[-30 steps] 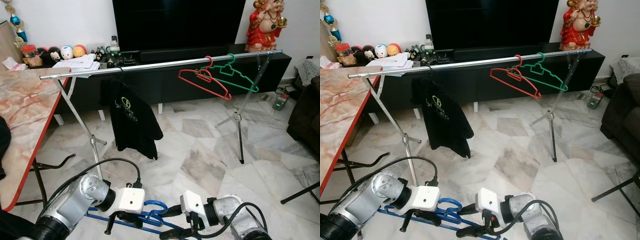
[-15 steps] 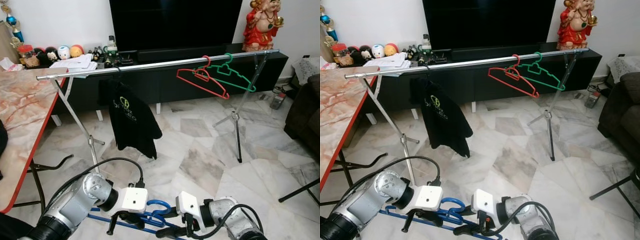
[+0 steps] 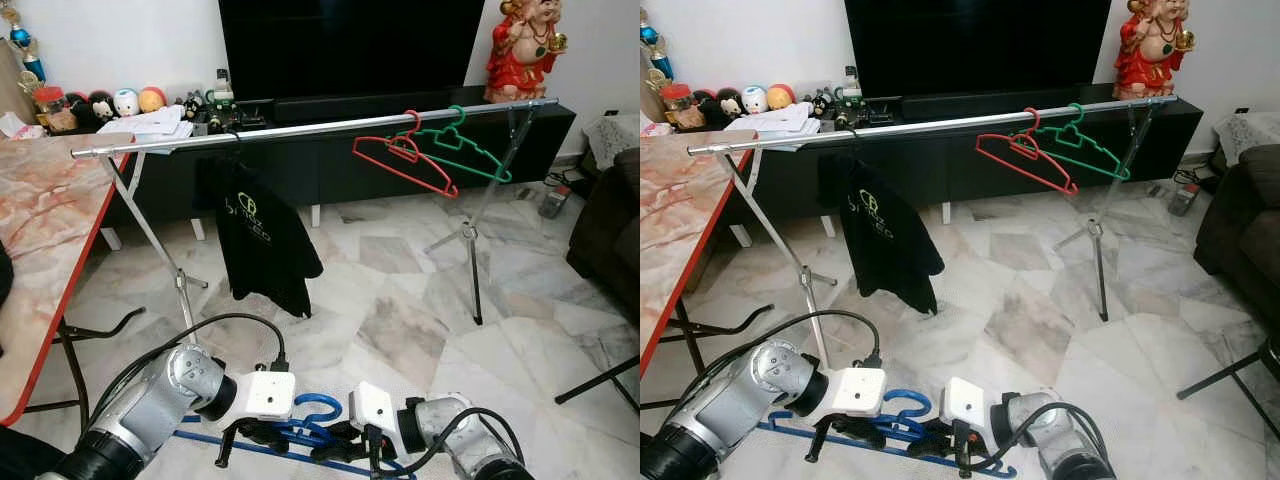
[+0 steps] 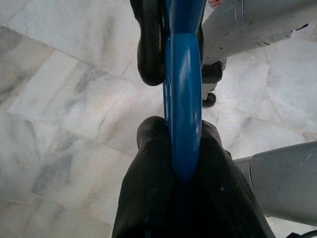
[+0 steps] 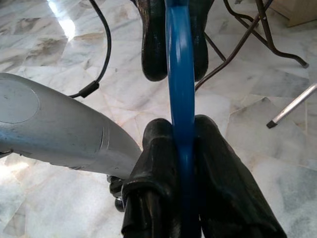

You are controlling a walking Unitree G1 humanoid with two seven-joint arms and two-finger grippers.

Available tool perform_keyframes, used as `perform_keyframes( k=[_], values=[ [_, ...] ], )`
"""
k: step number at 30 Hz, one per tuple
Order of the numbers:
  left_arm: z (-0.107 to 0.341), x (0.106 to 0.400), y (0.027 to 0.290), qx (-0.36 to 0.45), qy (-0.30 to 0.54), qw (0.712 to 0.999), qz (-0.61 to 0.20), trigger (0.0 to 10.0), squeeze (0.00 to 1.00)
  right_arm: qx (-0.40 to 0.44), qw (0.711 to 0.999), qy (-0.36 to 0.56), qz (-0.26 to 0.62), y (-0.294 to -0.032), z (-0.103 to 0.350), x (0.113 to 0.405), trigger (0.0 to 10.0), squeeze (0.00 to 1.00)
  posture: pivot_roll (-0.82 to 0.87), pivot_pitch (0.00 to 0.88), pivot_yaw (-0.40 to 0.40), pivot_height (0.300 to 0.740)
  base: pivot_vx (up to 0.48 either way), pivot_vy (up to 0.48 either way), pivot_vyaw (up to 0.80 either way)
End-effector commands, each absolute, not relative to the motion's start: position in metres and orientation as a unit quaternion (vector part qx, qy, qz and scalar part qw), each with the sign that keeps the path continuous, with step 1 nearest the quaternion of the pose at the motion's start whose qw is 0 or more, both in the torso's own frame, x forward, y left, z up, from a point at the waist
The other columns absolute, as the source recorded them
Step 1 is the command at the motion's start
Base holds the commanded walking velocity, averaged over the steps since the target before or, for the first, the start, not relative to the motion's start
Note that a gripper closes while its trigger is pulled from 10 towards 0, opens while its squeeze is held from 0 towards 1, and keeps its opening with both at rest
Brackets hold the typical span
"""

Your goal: Hang hanger

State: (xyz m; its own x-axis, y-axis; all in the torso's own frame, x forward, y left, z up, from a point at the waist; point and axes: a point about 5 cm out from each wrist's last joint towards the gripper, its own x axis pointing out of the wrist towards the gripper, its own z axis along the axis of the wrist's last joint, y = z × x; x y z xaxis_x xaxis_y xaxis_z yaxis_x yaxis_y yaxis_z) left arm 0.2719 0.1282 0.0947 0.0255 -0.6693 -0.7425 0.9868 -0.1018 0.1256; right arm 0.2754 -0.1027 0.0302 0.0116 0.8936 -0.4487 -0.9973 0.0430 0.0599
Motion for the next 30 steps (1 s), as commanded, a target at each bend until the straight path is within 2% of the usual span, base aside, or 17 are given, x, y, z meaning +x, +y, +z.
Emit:
perform_keyframes(
  k=[1, 30],
  values=[
    [0.1012, 0.272, 0.1218, 0.348, 0.218, 0.624, -0.665, 10.0, 0.0, -0.145, 0.694, 0.181, 0.682, -0.0982, 0.0328, 0.2777, 0.0, 0.0, 0.11, 0.029, -0.007, 0.74, 0.0, 0.0, 0.0],
    [0.1035, 0.2725, 0.1192, 0.348, 0.207, 0.625, -0.667, 10.0, 0.0, -0.136, 0.698, 0.185, 0.679, -0.0971, 0.032, 0.2778, 0.0, 0.0, 0.11, 0.027, -0.008, 0.74, 0.0, 0.0, 0.0]
  ],
)
